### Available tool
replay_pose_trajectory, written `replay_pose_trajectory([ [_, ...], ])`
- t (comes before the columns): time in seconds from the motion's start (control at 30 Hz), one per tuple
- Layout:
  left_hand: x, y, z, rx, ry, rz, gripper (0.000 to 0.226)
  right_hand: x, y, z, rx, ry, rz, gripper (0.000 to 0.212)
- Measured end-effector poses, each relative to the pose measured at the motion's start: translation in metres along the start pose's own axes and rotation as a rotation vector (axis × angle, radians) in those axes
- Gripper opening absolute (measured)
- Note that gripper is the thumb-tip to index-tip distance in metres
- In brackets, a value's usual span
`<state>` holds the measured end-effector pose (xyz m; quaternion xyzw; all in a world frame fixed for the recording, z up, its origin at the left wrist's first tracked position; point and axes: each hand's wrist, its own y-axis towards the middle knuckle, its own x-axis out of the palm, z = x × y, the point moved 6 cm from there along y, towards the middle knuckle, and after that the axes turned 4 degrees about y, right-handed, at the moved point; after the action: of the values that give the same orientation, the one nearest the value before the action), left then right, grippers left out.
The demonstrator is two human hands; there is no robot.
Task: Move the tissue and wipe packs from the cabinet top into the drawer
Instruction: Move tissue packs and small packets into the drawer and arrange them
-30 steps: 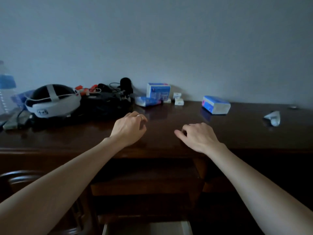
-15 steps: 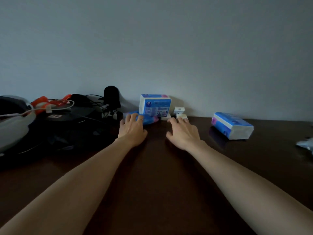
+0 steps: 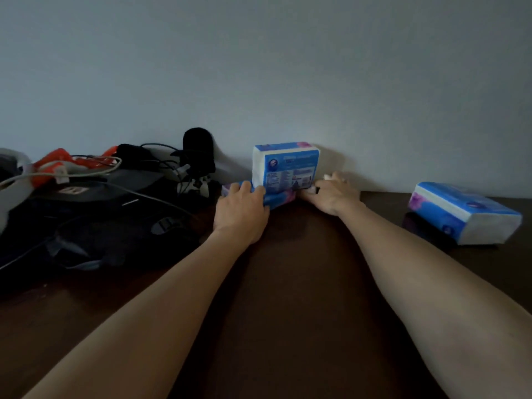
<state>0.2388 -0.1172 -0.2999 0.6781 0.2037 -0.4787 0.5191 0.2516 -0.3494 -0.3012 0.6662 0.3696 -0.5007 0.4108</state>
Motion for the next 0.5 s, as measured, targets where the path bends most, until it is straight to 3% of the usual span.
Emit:
replay_pose_trajectory([
  [0.2, -0.029, -0.047, 0.007, 0.106, 0.000, -0.083, 0.042, -0.018, -0.070, 0.014, 0.023, 0.045, -0.032, 0.067],
  [0.4, -0.091, -0.122, 0.009, 0.145, 0.007, -0.130, 0.044, -0.053, -0.199, 0.030, 0.094, 0.051, 0.004, 0.069],
  [0.5, -0.127, -0.164, 0.009, 0.137, -0.046, -0.103, 0.034, -0.065, -0.267, 0.037, 0.071, 0.098, 0.039, 0.070],
])
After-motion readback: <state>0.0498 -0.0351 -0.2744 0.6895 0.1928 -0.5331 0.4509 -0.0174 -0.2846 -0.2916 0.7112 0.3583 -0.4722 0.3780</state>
